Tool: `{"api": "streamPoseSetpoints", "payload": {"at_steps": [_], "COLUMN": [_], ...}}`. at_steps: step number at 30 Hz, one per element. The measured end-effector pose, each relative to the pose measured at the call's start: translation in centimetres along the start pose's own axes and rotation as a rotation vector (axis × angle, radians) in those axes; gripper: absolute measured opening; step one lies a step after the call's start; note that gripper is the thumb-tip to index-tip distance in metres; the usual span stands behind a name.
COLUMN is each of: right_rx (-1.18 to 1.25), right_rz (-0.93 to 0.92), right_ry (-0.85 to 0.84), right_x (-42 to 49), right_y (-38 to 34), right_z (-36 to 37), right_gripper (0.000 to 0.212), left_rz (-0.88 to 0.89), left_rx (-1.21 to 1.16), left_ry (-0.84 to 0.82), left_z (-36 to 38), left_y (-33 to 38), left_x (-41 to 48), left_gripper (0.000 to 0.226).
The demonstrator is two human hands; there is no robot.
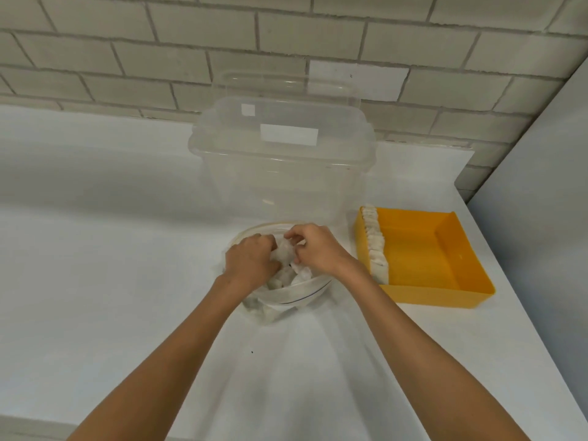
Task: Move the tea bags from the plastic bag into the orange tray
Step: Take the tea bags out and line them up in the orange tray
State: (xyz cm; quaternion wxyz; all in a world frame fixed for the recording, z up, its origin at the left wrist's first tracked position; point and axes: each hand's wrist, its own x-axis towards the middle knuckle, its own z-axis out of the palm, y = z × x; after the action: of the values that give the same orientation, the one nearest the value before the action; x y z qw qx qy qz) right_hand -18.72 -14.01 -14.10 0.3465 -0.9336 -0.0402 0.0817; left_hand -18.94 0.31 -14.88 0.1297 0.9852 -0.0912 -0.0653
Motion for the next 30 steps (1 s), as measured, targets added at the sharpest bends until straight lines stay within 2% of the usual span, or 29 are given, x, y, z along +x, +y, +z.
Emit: {"api": "streamPoseSetpoints", "payload": {"at_steps": [4,9,13,15,17,19,22,27,30], "right_rx": [0.266,0.486,0.718,0.818,0.875,0.878,0.860,0.733,0.631], "right_rz": [0.052,0.056,0.001,-0.048,-0.075,-0.085,-0.094,-0.068,-0.072], "right_ry": [0.035,0.078,-0.020,-0.091,-0.095,-0.059,0.003,0.096,0.114], "right_x": [-1.0,-2.1,-2.8,-3.1,-3.0,-3.0,-2.9,-2.7,-2.8], "right_y": [-0.1,-0.6,-1.3,-1.6,-1.8,-1.8,-1.7,-1.2,-0.9], "right_z": [-1.1,-2.2,-3.3,-3.8,-4.1,-4.4,-5.0,-6.3,-7.0], "right_gripper": [0.037,0.031,0.036,0.041,0.036,0.022,0.008,0.010,0.016], "left_rz": [-0.037,-0.054,-0.111,-0.145,-0.146,-0.155,-0.161,-0.126,-0.004], "left_rx": [-0.342,-0.896,-1.476,-1.660,-1.733,-1.769,-1.734,-1.600,-1.526], "left_ry": [0.005,0.004,-0.308,-0.439,-0.529,-0.568,-0.533,-0.378,-0.357], "left_z": [-0.8,-3.1,-4.5,-4.5,-4.3,-4.3,-4.3,-4.5,-4.8], "left_y": [-1.1,-1.8,-1.2,-0.7,-0.1,0.5,1.0,1.0,1.5], "left_x": [-0.5,-1.7,-2.3,-2.2,-2.0,-1.9,-1.4,-0.9,-1.0], "left_gripper": [0.011,0.009,0.015,0.017,0.016,0.014,0.011,0.024,0.023]}}
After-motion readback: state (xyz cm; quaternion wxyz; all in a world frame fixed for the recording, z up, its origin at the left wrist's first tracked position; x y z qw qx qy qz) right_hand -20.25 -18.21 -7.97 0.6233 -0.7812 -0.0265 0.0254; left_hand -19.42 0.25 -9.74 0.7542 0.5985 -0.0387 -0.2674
